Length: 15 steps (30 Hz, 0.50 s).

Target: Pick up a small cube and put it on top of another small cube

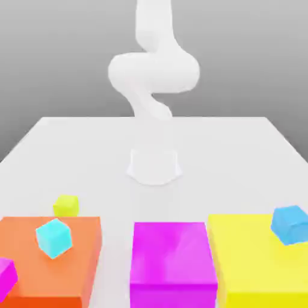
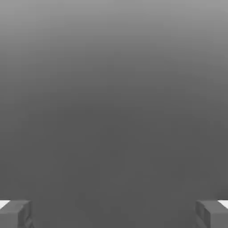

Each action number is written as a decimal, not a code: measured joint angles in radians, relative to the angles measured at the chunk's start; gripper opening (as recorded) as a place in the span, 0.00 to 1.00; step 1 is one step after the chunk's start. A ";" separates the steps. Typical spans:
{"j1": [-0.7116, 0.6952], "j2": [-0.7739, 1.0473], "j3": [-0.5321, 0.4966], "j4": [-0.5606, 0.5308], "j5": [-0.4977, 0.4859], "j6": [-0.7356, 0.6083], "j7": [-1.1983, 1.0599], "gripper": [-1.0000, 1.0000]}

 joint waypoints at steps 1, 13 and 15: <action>-0.014 0.023 -0.007 -0.022 -0.019 0.019 -0.009 0.50; -0.175 0.282 -0.157 -0.262 -0.187 0.221 -0.144 0.50; -0.201 0.324 -0.192 -0.301 -0.207 0.255 -0.173 0.50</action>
